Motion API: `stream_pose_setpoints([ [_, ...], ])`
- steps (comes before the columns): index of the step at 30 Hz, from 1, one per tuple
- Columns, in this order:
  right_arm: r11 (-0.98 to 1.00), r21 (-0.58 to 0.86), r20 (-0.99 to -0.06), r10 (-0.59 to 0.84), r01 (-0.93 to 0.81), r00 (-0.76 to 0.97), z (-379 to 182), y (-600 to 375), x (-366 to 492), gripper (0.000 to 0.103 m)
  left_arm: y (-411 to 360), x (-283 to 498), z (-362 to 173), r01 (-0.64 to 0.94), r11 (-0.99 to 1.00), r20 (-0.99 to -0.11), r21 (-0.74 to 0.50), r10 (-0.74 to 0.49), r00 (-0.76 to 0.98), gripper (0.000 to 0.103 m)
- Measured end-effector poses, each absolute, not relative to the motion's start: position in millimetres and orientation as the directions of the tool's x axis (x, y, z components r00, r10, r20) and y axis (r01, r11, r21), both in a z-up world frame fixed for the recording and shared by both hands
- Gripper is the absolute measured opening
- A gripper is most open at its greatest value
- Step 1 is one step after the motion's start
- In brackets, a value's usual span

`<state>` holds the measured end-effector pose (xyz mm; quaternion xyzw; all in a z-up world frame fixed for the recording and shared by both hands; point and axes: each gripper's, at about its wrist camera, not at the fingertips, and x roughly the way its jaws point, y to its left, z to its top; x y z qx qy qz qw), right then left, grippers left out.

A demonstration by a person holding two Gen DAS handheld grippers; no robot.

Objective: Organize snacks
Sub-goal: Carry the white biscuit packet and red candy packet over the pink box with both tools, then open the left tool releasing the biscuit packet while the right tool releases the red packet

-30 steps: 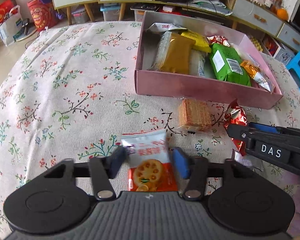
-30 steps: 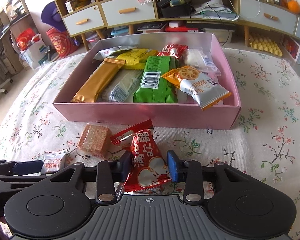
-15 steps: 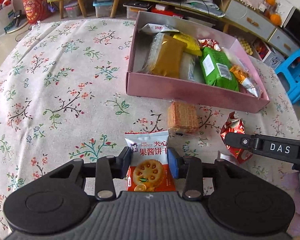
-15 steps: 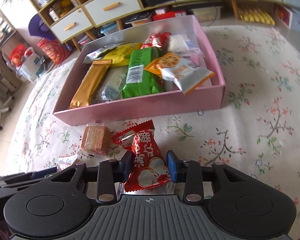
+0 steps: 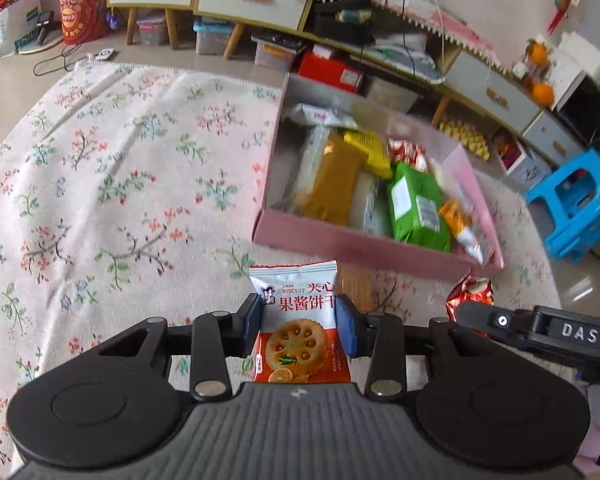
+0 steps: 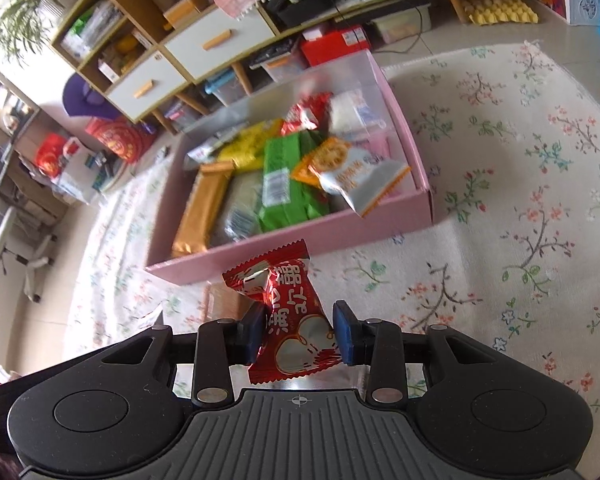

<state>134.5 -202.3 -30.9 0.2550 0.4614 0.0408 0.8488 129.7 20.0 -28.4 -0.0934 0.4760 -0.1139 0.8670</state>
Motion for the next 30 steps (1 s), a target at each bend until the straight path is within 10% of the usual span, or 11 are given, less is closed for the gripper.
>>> stream_pose_setpoints([
  [30,0.79,0.597,-0.611,0.339,0.136,0.715,-33,-192,181,0.036,-5,177,-26,0.155,0.953,-0.637,-0.262,-0.291,0.714,0.037],
])
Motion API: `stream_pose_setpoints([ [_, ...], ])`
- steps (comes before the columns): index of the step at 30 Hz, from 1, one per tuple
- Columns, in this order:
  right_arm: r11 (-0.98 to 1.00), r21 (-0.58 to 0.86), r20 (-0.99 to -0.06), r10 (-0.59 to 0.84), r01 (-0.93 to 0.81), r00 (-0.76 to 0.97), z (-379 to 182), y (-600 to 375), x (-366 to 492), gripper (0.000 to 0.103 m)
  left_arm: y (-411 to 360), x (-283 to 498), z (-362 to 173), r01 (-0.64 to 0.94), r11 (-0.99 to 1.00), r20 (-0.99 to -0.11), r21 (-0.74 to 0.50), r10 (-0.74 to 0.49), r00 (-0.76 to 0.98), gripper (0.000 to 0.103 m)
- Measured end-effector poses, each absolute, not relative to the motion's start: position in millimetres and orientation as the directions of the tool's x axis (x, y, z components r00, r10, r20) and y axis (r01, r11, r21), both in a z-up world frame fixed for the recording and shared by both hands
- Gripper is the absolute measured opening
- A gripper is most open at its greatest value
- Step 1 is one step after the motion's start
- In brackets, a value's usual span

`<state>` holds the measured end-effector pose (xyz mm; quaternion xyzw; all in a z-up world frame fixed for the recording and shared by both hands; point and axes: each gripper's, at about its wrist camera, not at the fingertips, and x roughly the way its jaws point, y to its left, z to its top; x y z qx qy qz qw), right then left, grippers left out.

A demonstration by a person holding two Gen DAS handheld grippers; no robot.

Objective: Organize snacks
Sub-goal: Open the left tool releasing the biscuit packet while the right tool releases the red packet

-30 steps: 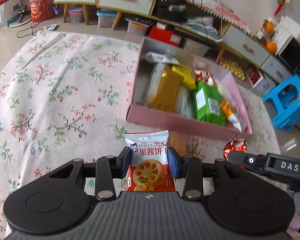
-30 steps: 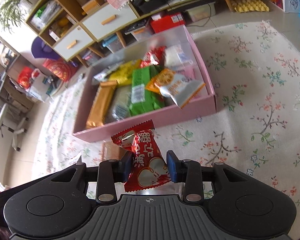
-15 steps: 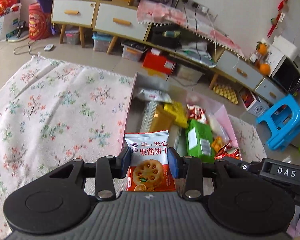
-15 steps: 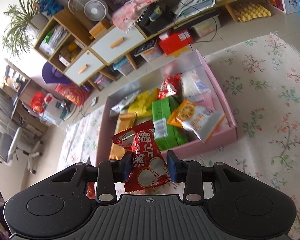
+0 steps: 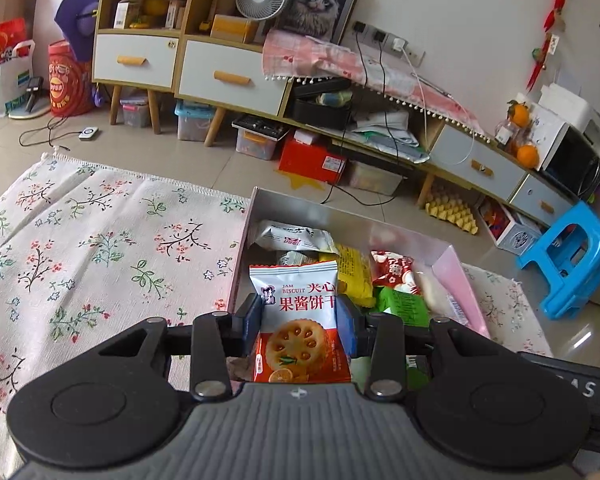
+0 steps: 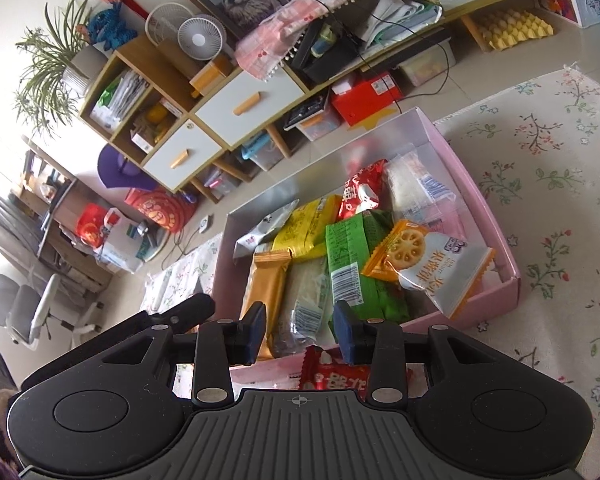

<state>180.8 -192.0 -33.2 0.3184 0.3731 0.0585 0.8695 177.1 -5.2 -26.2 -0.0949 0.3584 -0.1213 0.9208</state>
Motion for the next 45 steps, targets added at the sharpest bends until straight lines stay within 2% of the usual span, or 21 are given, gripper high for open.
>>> stream_pose_setpoints([
  [6,0.855,0.514,-0.646,0.334,0.067,0.686,-26,-181,173,0.04,-5,179,-31,0.16,0.953,-0.637,-0.256,-0.291,0.713,0.039],
  [7,0.871,0.489,-0.656,0.326,0.054,0.681,-26,-179,172,0.042,-4,180,-31,0.155,0.953,-0.636,-0.259,-0.289,0.715,0.043],
  [9,0.895,0.446,-0.674,0.315,0.028,0.668,-25,-175,169,0.054,-2,179,-29,0.135,0.958,-0.63,-0.255,-0.271,0.728,0.048],
  [10,0.904,0.427,-0.682,0.31,0.016,0.663,-26,-173,169,0.056,-1,179,-29,0.133,0.958,-0.632,-0.256,-0.27,0.727,0.051],
  [15,0.935,0.354,-0.723,0.292,-0.027,0.626,-32,-162,168,0.057,6,176,-26,0.104,0.966,-0.65,-0.239,-0.238,0.722,0.057],
  [21,0.96,0.273,-0.769,0.255,-0.06,0.587,-43,-147,170,0.057,14,173,-23,0.102,0.969,-0.673,-0.225,-0.231,0.703,0.06],
  [24,0.973,0.222,-0.78,0.216,-0.064,0.587,-48,-139,171,0.056,16,170,-22,0.112,0.969,-0.687,-0.219,-0.234,0.687,0.061],
  [30,0.979,0.202,-0.789,0.177,-0.024,0.588,-49,-135,171,0.035,23,164,-21,0.128,0.972,-0.715,-0.196,-0.231,0.66,0.063],
  [39,0.933,0.359,-0.728,0.265,0.022,0.633,-13,-153,160,0.032,40,162,-20,0.108,0.971,-0.743,-0.213,-0.233,0.627,0.065],
  [45,0.914,0.4,-0.704,0.256,0.072,0.663,3,-156,181,0.033,39,160,-20,0.11,0.966,-0.749,-0.233,-0.25,0.613,0.066],
])
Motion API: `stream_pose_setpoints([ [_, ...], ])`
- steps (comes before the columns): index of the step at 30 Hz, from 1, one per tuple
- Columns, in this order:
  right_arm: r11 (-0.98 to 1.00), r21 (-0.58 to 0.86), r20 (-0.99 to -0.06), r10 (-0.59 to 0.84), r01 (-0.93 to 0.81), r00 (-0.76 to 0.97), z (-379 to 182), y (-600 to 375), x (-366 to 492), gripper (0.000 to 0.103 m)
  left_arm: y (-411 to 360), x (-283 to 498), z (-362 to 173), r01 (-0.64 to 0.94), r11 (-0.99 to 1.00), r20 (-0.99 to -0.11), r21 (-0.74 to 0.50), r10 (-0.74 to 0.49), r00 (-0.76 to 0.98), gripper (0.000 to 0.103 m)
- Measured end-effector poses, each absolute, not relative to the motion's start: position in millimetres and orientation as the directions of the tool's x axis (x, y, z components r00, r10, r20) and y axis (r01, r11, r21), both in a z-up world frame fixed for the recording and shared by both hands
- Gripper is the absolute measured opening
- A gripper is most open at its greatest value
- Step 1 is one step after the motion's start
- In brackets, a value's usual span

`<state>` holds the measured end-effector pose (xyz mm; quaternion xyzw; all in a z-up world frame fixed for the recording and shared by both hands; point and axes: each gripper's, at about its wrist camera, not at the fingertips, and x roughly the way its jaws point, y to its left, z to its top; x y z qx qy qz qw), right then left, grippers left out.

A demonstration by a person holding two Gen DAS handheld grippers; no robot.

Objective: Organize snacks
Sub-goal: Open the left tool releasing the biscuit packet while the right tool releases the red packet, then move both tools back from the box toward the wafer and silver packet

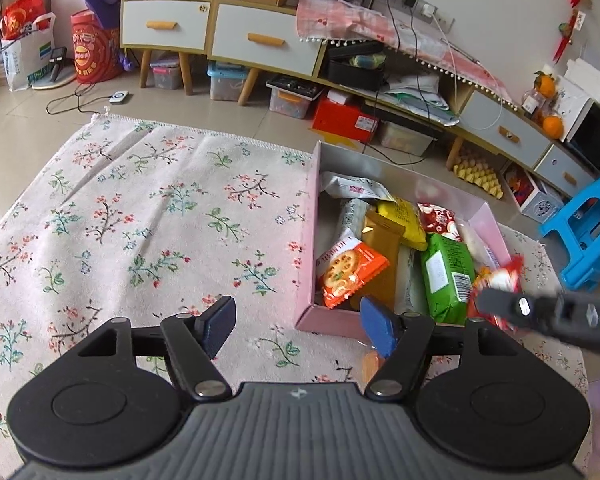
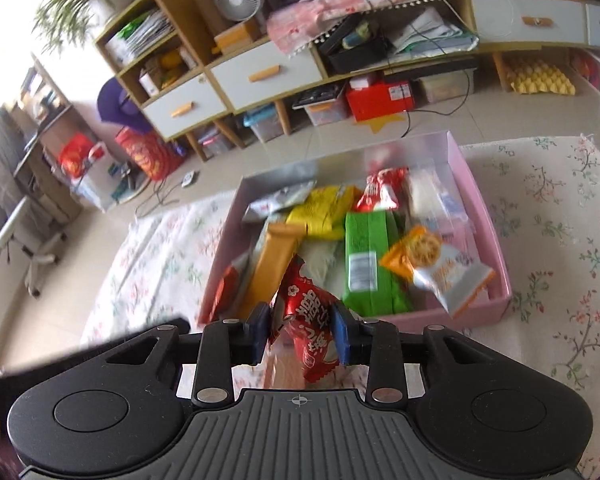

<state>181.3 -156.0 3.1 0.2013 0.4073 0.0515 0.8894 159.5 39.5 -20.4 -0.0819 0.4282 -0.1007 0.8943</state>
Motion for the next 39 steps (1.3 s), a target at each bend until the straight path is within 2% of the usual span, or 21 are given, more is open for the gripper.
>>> stream_pose_setpoints([
  [7,0.908,0.403,-0.707,0.229,0.114,0.669,-3,-153,210,0.033,34,158,-22,0.132,0.964,-0.754,-0.229,-0.262,0.602,0.067],
  [12,0.906,0.404,-0.703,0.219,0.127,0.677,-5,-152,215,0.038,32,158,-23,0.14,0.965,-0.76,-0.224,-0.262,0.595,0.068],
  [13,0.902,0.414,-0.701,0.226,0.127,0.676,-6,-153,214,0.041,32,158,-23,0.14,0.965,-0.76,-0.222,-0.261,0.595,0.069],
  [15,0.893,0.431,-0.698,0.24,0.127,0.675,-6,-156,211,0.058,31,157,-24,0.143,0.966,-0.761,-0.215,-0.257,0.596,0.07],
  [19,0.906,0.409,-0.702,0.233,0.112,0.673,-2,-156,202,0.065,29,155,-23,0.146,0.968,-0.762,-0.205,-0.251,0.596,0.074],
  [24,0.92,0.384,-0.695,0.23,0.081,0.681,8,-159,186,0.081,25,150,-20,0.158,0.97,-0.76,-0.187,-0.244,0.603,0.079],
  [29,0.94,0.339,-0.694,0.217,0.046,0.686,14,-162,167,0.09,21,142,-18,0.19,0.969,-0.757,-0.159,-0.243,0.606,0.087],
  [34,0.957,0.291,-0.704,0.211,0.005,0.678,11,-166,146,0.091,21,131,-16,0.214,0.968,-0.753,-0.129,-0.236,0.614,0.095],
  [39,0.957,0.29,-0.7,0.214,-0.002,0.681,-2,-176,122,0.096,22,121,-18,0.233,0.969,-0.756,-0.087,-0.216,0.617,0.099],
])
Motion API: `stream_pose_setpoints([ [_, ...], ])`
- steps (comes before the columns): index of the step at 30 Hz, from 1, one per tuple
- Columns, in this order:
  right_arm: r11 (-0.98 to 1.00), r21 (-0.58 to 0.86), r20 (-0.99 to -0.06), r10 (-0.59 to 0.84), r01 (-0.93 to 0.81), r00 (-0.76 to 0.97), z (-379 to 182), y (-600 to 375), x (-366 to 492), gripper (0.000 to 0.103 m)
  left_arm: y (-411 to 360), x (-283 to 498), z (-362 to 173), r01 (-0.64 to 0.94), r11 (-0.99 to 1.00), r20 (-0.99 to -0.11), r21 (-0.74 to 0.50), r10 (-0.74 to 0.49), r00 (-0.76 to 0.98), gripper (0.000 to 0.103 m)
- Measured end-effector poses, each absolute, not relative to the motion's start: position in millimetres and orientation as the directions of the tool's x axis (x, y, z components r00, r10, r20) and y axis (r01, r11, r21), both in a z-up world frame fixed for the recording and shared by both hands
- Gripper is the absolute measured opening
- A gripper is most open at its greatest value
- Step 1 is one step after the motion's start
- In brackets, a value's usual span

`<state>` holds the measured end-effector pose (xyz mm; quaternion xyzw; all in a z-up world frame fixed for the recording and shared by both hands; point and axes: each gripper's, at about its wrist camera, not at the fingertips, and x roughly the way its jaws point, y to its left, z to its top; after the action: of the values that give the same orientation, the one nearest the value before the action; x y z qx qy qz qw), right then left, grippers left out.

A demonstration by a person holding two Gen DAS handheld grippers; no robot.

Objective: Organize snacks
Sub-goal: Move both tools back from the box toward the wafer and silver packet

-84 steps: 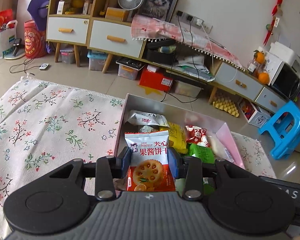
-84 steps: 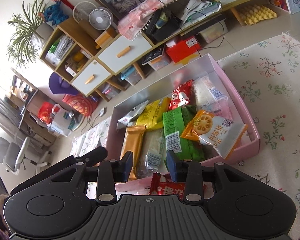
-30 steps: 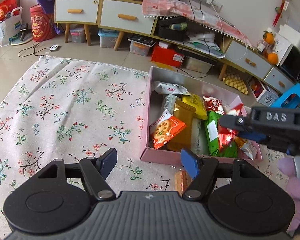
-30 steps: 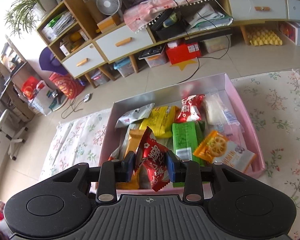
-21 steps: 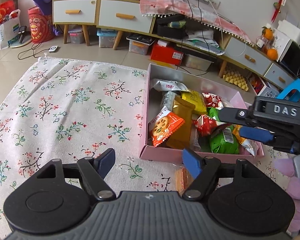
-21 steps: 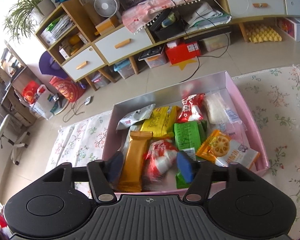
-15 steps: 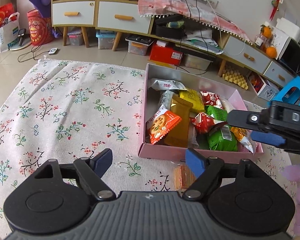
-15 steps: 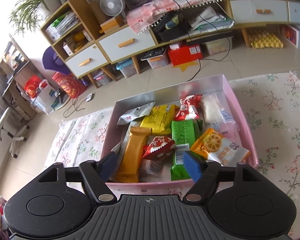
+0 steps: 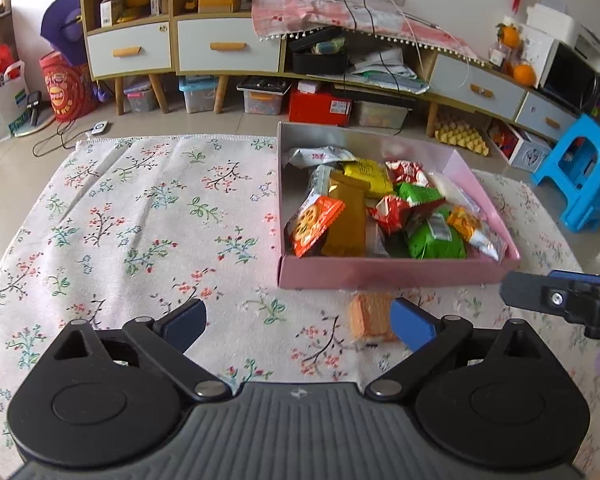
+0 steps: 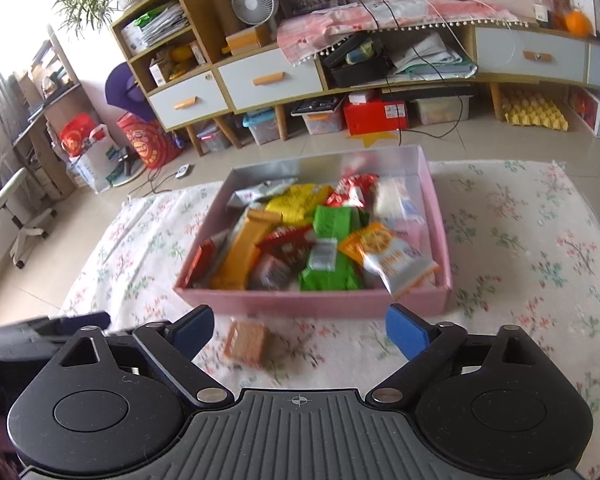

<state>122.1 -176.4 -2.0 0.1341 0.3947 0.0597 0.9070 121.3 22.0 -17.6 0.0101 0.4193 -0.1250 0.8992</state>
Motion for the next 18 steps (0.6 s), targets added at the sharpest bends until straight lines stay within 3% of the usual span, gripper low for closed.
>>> stream_pose_setpoints([
  [18,0.975,0.081,-0.781,0.19,-0.206,0.595,-51,-191,64,0.096,20,95,-65,0.316,0.949,-0.826,-0.004,-0.181,0.534,0.101],
])
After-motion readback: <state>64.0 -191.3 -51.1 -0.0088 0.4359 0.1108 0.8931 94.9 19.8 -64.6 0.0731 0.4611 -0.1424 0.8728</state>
